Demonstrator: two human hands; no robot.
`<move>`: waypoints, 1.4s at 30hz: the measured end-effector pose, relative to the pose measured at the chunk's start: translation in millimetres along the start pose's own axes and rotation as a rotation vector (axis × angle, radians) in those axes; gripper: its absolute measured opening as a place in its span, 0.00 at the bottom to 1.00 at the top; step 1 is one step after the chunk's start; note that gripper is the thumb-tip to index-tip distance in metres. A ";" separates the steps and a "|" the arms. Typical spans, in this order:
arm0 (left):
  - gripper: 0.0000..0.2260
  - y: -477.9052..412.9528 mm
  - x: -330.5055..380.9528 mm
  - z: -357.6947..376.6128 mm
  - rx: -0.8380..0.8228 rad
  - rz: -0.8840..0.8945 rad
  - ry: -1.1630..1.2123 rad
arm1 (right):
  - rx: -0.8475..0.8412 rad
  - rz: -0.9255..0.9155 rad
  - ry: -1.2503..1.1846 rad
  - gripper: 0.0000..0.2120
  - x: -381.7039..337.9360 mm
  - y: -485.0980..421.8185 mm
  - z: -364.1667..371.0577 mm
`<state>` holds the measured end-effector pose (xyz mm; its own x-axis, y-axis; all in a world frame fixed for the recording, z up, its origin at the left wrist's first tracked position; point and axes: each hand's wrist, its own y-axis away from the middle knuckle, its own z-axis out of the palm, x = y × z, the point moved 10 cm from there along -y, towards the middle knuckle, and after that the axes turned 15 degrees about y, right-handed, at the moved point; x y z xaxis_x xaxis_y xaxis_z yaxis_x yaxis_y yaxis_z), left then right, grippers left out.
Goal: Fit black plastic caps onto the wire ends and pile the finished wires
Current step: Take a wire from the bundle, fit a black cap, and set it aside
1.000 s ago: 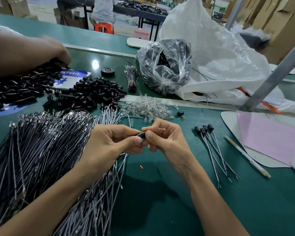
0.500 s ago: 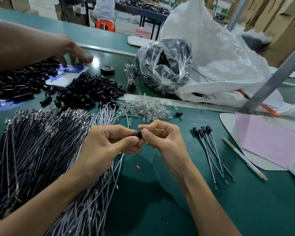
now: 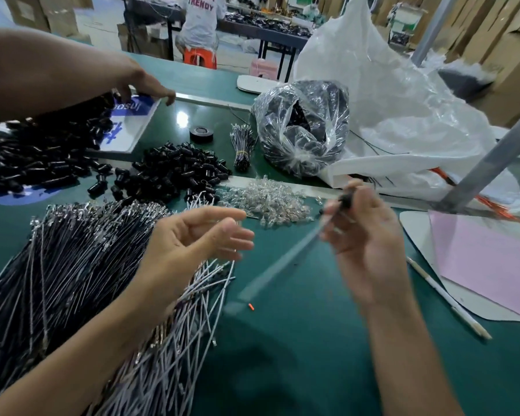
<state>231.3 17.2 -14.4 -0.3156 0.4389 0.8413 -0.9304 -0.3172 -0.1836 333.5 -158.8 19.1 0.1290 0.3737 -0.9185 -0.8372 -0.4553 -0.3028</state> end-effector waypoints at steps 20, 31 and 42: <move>0.11 -15.0 31.0 -47.2 0.280 0.074 -0.972 | -0.230 0.154 1.570 0.06 55.5 -27.9 25.7; 0.10 -17.1 -4.5 -41.3 -0.012 -0.104 -1.320 | -0.014 0.100 1.299 0.07 87.1 -12.7 61.1; 0.12 -14.0 -3.8 -40.0 0.030 -0.110 -1.420 | -0.007 0.113 1.201 0.08 85.0 -6.5 51.4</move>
<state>238.0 53.7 -35.4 0.2249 -0.7337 0.6411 -0.9277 -0.3625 -0.0894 322.6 -82.6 -44.0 0.4705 -0.6567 -0.5894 -0.8732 -0.4426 -0.2038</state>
